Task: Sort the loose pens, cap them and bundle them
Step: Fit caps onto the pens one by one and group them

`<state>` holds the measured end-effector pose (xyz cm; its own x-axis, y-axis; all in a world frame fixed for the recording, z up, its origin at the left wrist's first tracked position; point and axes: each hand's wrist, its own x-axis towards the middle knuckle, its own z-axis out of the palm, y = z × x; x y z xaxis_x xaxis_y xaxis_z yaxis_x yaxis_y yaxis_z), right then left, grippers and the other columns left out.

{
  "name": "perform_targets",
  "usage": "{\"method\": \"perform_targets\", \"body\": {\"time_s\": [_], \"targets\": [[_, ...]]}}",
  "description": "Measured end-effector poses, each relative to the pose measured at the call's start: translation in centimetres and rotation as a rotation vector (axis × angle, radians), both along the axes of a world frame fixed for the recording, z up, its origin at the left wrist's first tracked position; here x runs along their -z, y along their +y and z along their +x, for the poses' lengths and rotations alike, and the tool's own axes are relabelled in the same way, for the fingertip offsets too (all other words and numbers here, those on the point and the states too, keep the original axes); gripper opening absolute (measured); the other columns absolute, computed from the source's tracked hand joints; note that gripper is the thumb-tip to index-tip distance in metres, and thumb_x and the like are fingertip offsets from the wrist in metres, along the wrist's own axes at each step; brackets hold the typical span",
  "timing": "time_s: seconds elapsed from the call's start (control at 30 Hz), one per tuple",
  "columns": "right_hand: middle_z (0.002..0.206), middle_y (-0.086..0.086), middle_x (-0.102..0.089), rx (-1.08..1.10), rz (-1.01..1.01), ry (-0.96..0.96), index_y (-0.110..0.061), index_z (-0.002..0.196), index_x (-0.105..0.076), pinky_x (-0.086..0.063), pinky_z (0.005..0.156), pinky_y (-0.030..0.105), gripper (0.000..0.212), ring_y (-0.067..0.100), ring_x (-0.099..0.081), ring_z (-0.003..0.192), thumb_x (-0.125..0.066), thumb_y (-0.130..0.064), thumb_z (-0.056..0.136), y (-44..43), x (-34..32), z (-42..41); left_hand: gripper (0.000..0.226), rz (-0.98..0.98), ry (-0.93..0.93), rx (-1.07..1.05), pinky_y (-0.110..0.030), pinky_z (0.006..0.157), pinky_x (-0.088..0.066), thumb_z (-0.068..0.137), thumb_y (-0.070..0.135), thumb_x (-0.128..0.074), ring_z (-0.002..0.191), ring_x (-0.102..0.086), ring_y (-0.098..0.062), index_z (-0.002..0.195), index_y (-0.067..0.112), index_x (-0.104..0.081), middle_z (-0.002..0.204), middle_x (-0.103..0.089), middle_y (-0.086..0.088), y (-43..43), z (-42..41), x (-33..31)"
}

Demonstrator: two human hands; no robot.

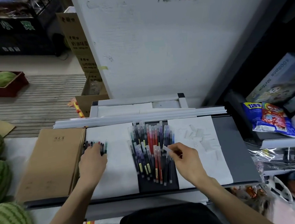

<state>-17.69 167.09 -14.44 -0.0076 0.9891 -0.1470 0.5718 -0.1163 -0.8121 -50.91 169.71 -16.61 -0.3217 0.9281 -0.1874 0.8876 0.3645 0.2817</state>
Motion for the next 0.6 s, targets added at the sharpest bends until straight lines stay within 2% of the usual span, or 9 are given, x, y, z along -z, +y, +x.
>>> {"method": "perform_targets", "body": {"time_s": [0.13, 0.27, 0.4, 0.47, 0.53, 0.6], "targets": [[0.089, -0.023, -0.069, -0.024, -0.032, 0.006, -0.039, 0.096, -0.068, -0.049, 0.072, 0.011, 0.015, 0.004, -0.065, 0.084, -0.068, -0.025, 0.100, -1.0, -0.3, -0.6, 0.017, -0.018, 0.052, -0.016, -0.038, 0.062, -0.044, 0.093, 0.022, -0.066, 0.075, -0.054, -0.028, 0.086, 0.014, -0.053, 0.083, -0.058, -0.004, 0.5, -0.2, 0.7], [0.086, -0.016, -0.070, -0.021, -0.059, 0.025, -0.033, 0.102, -0.072, -0.047, 0.071, 0.010, 0.011, 0.005, -0.064, 0.083, -0.068, -0.023, 0.100, -1.7, -0.7, -0.9, 0.027, -0.071, 0.066, -0.009, -0.036, 0.059, -0.048, 0.095, 0.030, -0.068, 0.070, -0.060, -0.028, 0.080, 0.009, -0.058, 0.078, -0.063, -0.007, 1.0, 0.5, 1.4], [0.085, -0.015, -0.071, -0.002, -0.067, 0.054, -0.033, 0.100, -0.073, -0.047, 0.070, 0.011, 0.011, 0.005, -0.064, 0.081, -0.069, -0.023, 0.099, -2.0, -1.3, -1.0, 0.030, -0.063, 0.003, -0.022, -0.036, 0.055, -0.053, 0.094, 0.028, -0.069, 0.060, -0.064, -0.026, 0.073, 0.009, -0.058, 0.068, -0.064, -0.007, 0.8, 0.4, 1.4], [0.086, -0.017, -0.071, 0.019, -0.078, 0.106, -0.035, 0.096, -0.073, -0.047, 0.070, 0.011, 0.012, 0.006, -0.064, 0.080, -0.069, -0.024, 0.098, -2.0, -1.8, -0.9, 0.029, -0.057, 0.009, -0.013, -0.038, 0.058, -0.056, 0.093, 0.026, -0.068, 0.059, -0.063, -0.027, 0.072, 0.009, -0.059, 0.066, -0.064, -0.007, 0.6, 0.2, 0.9], [0.085, -0.012, -0.073, 0.046, -0.123, 0.194, -0.034, 0.093, -0.075, -0.049, 0.071, 0.014, 0.012, 0.007, -0.066, 0.076, -0.069, -0.024, 0.098, -1.7, -2.4, -0.9, 0.021, -0.043, 0.022, -0.007, -0.039, 0.064, -0.057, 0.094, 0.026, -0.065, 0.066, -0.063, -0.029, 0.078, 0.011, -0.065, 0.072, -0.065, -0.006, 0.3, 0.1, 0.1], [0.080, -0.003, -0.073, 0.094, -0.181, 0.394, -0.027, 0.091, -0.078, -0.054, 0.073, 0.025, 0.013, 0.012, -0.065, 0.069, -0.070, -0.020, 0.098, -1.5, -3.1, -1.0, 0.020, 0.015, -0.001, 0.027, -0.038, 0.065, -0.056, 0.097, 0.025, -0.062, 0.068, -0.061, -0.026, 0.083, 0.015, -0.071, 0.073, -0.066, -0.002, -0.1, 0.4, -1.0]]}}
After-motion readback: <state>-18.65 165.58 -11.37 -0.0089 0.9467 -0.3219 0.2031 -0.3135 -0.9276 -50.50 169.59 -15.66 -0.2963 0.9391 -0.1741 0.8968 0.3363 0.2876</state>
